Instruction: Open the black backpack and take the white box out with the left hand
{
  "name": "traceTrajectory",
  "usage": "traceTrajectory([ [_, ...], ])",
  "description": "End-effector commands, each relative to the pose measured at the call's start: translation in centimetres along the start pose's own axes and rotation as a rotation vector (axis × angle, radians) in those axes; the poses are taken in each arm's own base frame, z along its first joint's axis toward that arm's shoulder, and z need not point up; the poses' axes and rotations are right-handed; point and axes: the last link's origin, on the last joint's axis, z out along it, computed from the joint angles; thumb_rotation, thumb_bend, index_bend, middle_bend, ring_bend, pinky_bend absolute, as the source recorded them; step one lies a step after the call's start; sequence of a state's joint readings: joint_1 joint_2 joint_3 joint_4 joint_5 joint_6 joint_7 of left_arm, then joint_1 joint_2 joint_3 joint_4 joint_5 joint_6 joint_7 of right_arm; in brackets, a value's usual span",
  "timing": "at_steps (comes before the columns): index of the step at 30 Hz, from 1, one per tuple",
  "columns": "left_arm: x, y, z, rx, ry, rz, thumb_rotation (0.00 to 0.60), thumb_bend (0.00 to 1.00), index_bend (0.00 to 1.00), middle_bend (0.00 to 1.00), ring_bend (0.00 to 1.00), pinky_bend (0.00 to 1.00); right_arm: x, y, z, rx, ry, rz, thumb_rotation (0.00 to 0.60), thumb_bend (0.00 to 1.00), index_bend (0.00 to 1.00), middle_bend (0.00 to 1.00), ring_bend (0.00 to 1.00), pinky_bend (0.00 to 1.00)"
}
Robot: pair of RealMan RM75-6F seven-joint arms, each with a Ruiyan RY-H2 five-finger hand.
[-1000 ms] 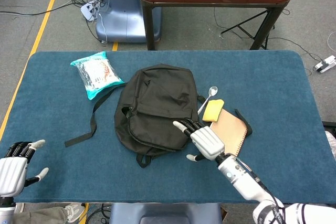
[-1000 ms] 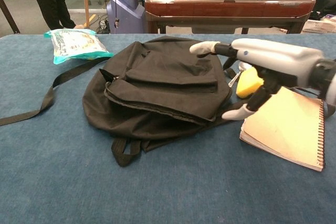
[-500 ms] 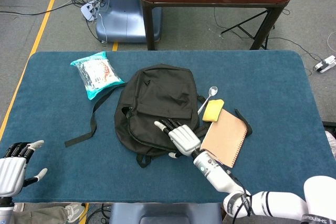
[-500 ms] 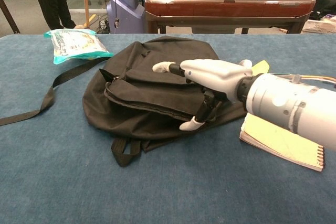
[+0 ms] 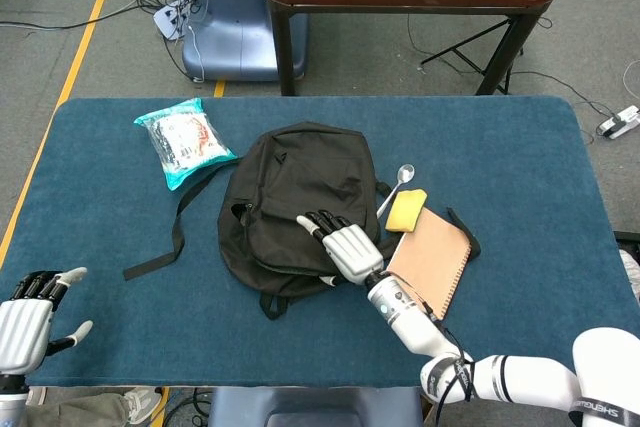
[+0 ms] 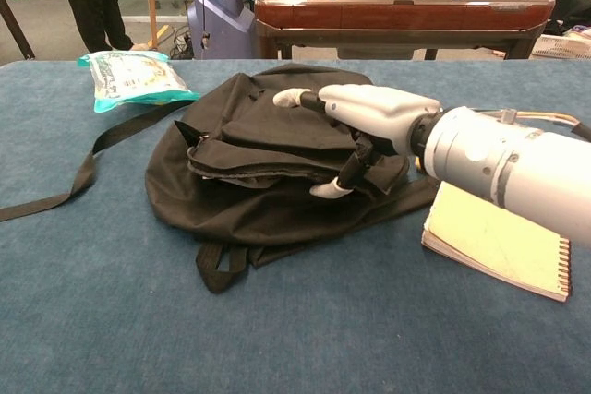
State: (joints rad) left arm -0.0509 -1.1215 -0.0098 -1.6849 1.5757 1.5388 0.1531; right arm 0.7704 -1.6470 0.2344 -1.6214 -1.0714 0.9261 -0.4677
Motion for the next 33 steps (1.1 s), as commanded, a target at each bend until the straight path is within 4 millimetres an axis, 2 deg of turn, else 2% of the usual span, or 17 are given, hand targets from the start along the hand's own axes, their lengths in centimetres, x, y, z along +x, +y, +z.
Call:
traceTrajectory([
  [1,-0.1,0.1,0.1,-0.003,-0.003,0.000,0.600,0.18,0.28,0.33,0.22,0.16,0.9,0.5,-0.3,-0.008,0.011,0.011,0.600,0.22,0.00,0.06,0.02,0.16],
  [10,-0.2,0.5,0.4,-0.013,-0.007,0.003,0.600,0.18,0.28,0.33,0.22,0.16,2.7,1.0,0.2,-0.029,0.041,0.074,0.600,0.36,0.03,0.11,0.02,0.16],
  [12,-0.2,0.5,0.5,-0.013,-0.007,0.004,0.600,0.18,0.28,0.33,0.22,0.16,2.5,0.8,0.6,-0.027,0.025,0.087,0.600,0.38,0.11,0.14,0.02,0.16],
  [14,-0.2,0.5,0.6,-0.013,-0.006,0.006,0.600,0.18,0.28,0.33,0.22,0.16,2.3,0.5,0.9,-0.025,0.014,0.098,0.600,0.40,0.26,0.18,0.06,0.16],
  [18,-0.1,0.4,1.0,-0.018,-0.009,0.015,0.600,0.18,0.28,0.33,0.22,0.16,1.8,-0.1,1.6,-0.018,-0.019,0.106,0.600,0.45,0.48,0.26,0.11,0.16],
  [23,0.4,0.7,1.8,-0.046,-0.008,0.014,0.600,0.18,0.28,0.33,0.22,0.16,1.7,-0.6,2.3,-0.024,-0.017,0.097,0.600,0.50,0.64,0.32,0.15,0.16],
  [29,0.9,1.5,3.5,-0.104,0.012,0.006,0.600,0.18,0.28,0.33,0.22,0.16,2.8,-0.1,3.2,-0.061,0.025,0.125,0.600,0.50,0.68,0.34,0.16,0.16],
  [33,1.7,2.7,5.4,-0.171,0.034,-0.026,0.600,0.18,0.28,0.33,0.22,0.16,4.1,0.7,3.9,-0.097,0.068,0.148,0.600,0.50,0.68,0.34,0.17,0.16],
])
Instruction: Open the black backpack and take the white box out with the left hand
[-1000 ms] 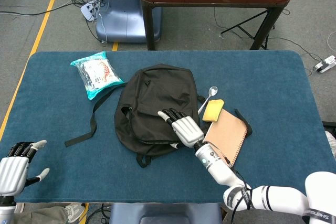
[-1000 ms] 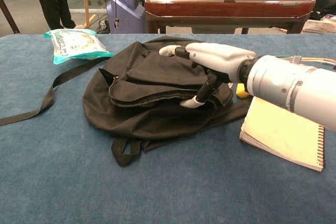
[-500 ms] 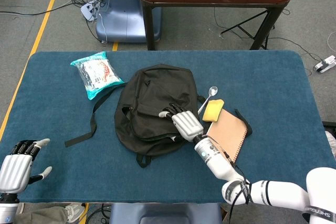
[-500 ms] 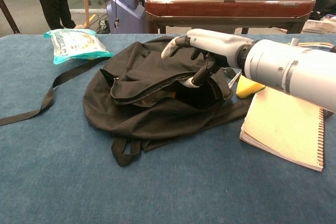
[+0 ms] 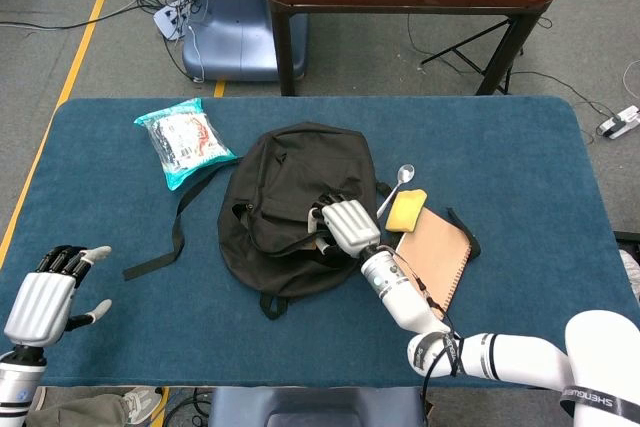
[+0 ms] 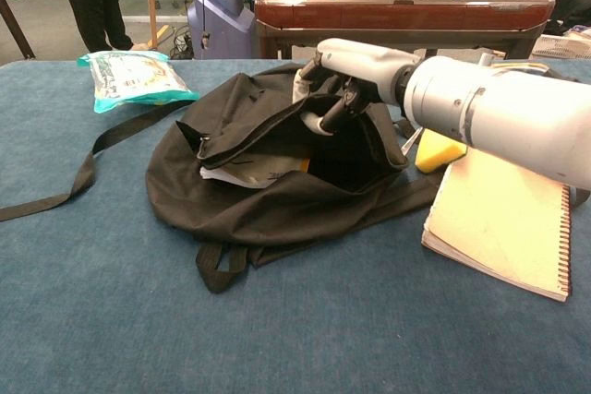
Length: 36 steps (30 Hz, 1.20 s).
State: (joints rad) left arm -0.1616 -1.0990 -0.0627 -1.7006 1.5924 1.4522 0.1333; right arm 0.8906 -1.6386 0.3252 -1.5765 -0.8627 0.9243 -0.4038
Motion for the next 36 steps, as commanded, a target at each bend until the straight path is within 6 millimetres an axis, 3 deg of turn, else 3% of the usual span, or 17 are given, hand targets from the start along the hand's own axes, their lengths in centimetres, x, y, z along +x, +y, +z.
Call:
traceTrajectory([
  [1,0.8,0.9,1.7,-0.066,0.021,-0.027,0.600,0.18,0.29,0.33,0.22,0.16,1.0,0.4,0.5,-0.024,0.036,0.013,0.600,0.50,0.68,0.34,0.17,0.16],
  [11,1.5,7.2,6.4,-0.414,0.041,-0.080,0.600,0.18,0.31,0.33,0.25,0.22,3.8,2.7,2.1,-0.148,0.158,0.092,0.600,0.50,0.68,0.34,0.17,0.16],
  [24,-1.1,16.2,11.7,-0.744,0.102,-0.056,0.600,0.18,0.35,0.40,0.30,0.28,5.9,4.2,3.0,-0.260,0.241,0.193,0.600,0.50,0.68,0.34,0.17,0.16],
  [33,-4.4,19.1,16.4,-0.741,0.050,0.020,0.600,0.18,0.36,0.40,0.30,0.29,6.0,4.4,3.0,-0.276,0.226,0.206,0.600,0.50,0.68,0.34,0.17,0.16],
  [36,-5.6,19.6,17.6,-0.721,0.039,0.041,0.600,0.18,0.31,0.40,0.30,0.31,6.1,4.5,3.0,-0.282,0.233,0.198,0.600,0.51,0.68,0.34,0.16,0.16],
])
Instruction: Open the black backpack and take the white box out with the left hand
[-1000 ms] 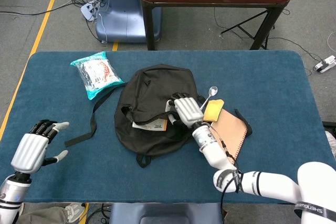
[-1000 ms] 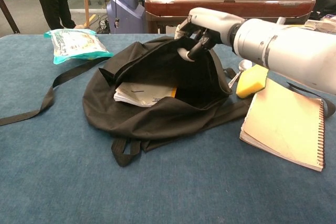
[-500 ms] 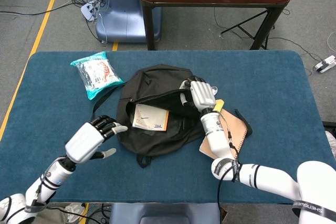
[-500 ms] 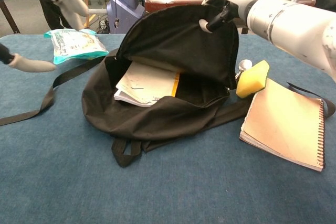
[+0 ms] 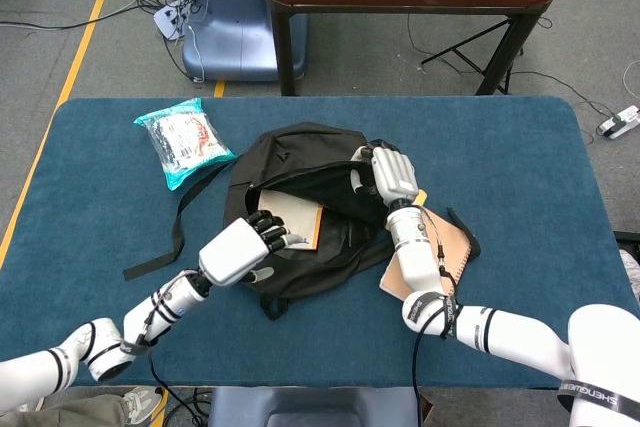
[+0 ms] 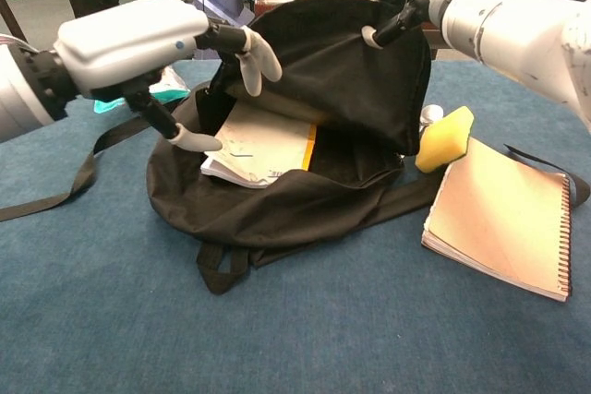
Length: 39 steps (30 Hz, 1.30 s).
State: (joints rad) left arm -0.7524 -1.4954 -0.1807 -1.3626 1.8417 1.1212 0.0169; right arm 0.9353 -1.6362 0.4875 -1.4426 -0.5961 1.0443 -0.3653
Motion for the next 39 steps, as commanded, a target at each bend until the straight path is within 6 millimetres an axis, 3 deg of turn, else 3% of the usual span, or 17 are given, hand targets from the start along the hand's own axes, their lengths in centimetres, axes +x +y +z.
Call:
traceTrajectory([
  [1,-1.6,-0.4,1.9,0.028,-0.023,0.020,0.600,0.18,0.29,0.40,0.30,0.32,0.1,0.1,0.1,-0.007,0.007,0.001,0.600,0.51,0.68,0.34,0.17,0.16],
  [5,-3.3,-1.1,2.4,0.050,-0.057,0.061,0.600,0.18,0.34,0.41,0.31,0.32,0.2,0.1,0.0,-0.017,-0.011,0.036,0.600,0.51,0.68,0.33,0.17,0.16],
  [16,-6.1,-3.2,3.8,0.114,-0.108,0.156,0.600,0.18,0.35,0.41,0.31,0.32,0.3,-0.1,0.6,-0.041,-0.053,0.080,0.600,0.50,0.68,0.33,0.17,0.16],
  [27,-7.9,-3.8,3.1,0.126,-0.152,0.222,0.600,0.18,0.34,0.41,0.30,0.32,1.1,0.9,2.7,-0.130,-0.075,0.182,0.600,0.50,0.68,0.32,0.17,0.16],
  [39,-9.2,-4.3,2.8,0.155,-0.207,0.281,0.600,0.18,0.31,0.41,0.29,0.32,0.8,1.2,2.8,-0.140,-0.097,0.197,0.600,0.48,0.68,0.32,0.17,0.16],
])
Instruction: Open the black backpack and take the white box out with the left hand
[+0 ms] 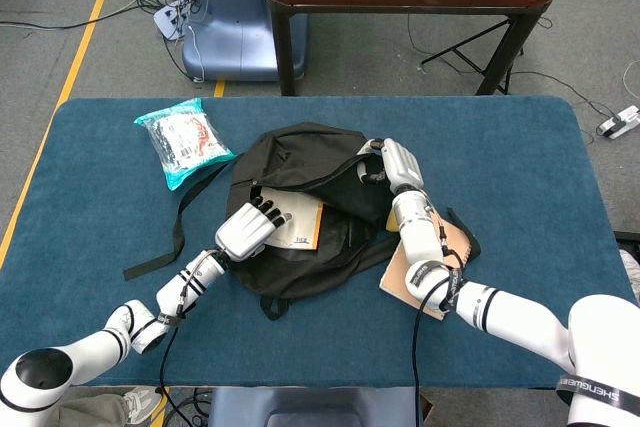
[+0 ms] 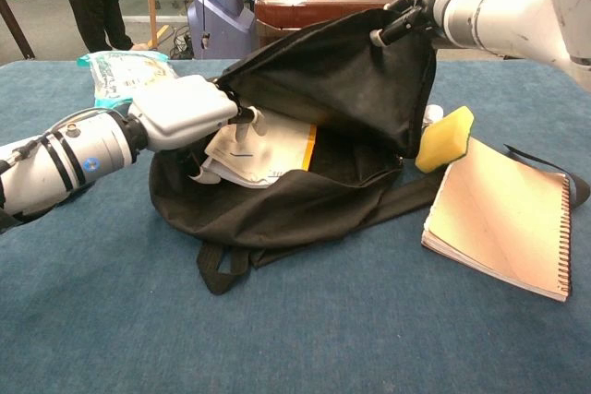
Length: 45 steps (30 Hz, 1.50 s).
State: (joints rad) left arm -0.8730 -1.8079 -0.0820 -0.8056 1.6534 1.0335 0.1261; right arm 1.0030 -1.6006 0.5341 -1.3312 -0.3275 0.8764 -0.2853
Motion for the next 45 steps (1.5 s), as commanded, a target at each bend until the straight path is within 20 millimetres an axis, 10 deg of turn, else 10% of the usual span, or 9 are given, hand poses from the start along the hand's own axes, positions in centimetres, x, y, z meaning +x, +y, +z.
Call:
traceTrajectory([
  [1,-0.4,0.0,0.0,0.008,-0.013,0.019,0.600,0.18,0.31,0.41,0.29,0.32,-0.1,0.0,0.0,0.001,-0.004,0.000,0.600,0.48,0.68,0.32,0.17,0.16],
  [22,-1.1,0.1,0.9,0.078,0.033,0.042,0.600,0.19,0.40,0.44,0.34,0.35,0.0,1.0,0.3,-0.020,-0.024,0.045,0.600,0.45,0.68,0.31,0.16,0.16],
  [45,-0.9,0.5,1.5,0.085,0.114,-0.006,0.600,0.54,0.67,0.68,0.55,0.55,0.7,1.3,0.9,-0.053,-0.030,0.106,0.600,0.43,0.68,0.31,0.17,0.16],
])
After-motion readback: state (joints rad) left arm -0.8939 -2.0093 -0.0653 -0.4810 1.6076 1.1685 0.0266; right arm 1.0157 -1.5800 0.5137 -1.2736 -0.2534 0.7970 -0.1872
